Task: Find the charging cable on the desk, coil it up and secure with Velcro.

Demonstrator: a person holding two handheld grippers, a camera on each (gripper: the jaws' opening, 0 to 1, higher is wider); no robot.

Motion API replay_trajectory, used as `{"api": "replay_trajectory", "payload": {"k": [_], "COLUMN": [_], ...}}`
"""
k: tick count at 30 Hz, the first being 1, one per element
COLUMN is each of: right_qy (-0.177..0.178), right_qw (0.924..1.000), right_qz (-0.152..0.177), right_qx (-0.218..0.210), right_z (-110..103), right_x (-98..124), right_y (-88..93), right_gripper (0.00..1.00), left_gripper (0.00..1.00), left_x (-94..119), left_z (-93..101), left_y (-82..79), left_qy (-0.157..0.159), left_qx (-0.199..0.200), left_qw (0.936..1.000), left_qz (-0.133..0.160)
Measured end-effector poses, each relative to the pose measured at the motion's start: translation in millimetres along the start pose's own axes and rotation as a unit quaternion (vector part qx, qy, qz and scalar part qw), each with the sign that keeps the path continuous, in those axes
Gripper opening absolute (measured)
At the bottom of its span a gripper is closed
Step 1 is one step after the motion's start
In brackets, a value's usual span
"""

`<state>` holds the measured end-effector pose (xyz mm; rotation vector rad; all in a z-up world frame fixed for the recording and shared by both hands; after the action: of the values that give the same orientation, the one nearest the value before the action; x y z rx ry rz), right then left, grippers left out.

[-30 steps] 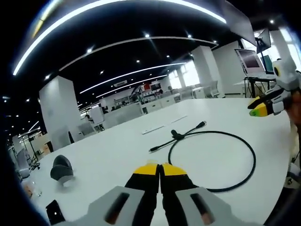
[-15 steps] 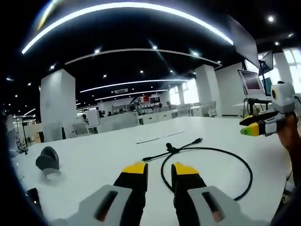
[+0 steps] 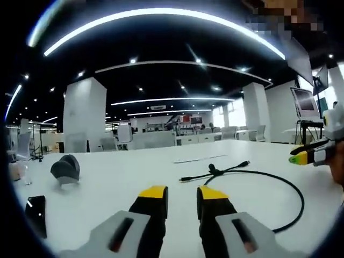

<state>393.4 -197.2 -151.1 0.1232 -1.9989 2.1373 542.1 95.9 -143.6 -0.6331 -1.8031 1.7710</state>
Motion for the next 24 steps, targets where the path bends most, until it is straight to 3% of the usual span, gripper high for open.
{"api": "replay_trajectory", "payload": {"k": [5, 9, 12, 18, 22, 24], "right_qy": [-0.011, -0.015, -0.038, -0.017, -0.001, 0.001], "right_qw": [0.9994, 0.9988, 0.9978, 0.9983, 0.9977, 0.9972], "right_qz": [-0.031, -0.046, -0.054, -0.055, -0.067, -0.074], "right_qx": [-0.013, -0.004, -0.008, 0.000, 0.012, 0.012], "right_z": [3, 2, -1, 2, 5, 6], "right_x": [-7, -12, -14, -15, -20, -22], "right_y": [6.5, 9.2, 10.8, 10.7, 13.4, 15.1], "right_gripper": [0.41, 0.41, 0.42, 0.40, 0.39, 0.39], "left_gripper": [0.25, 0.25, 0.27, 0.27, 0.27, 0.27], "left_x": [-6, -9, -12, -13, -18, -18], "left_z": [-4.1, -2.0, -1.9, -2.3, -4.7, -4.8], "left_y": [11.0, 15.5, 20.8, 18.0, 23.4, 23.8], "left_qy": [-0.016, -0.010, -0.004, 0.007, -0.004, -0.004], "left_qx": [0.012, 0.012, 0.025, 0.030, 0.021, 0.038], "left_qw": [0.9989, 0.9981, 0.9960, 0.9969, 0.9948, 0.9942], "left_qz": [-0.042, -0.060, -0.086, -0.072, -0.099, -0.100]}}
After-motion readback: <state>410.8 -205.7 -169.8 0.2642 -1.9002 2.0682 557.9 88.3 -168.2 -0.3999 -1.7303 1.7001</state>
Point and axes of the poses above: the point that each gripper's makers call its tool centre point, and the gripper's own axes: x roughly backward along the fingers, z roughly to its right, y roughly out of its underside, the point moved 8 cm from there along x, roughly backward along the fingers, and after that the axes turned 2 degrees about x, right-handed, at the moved point
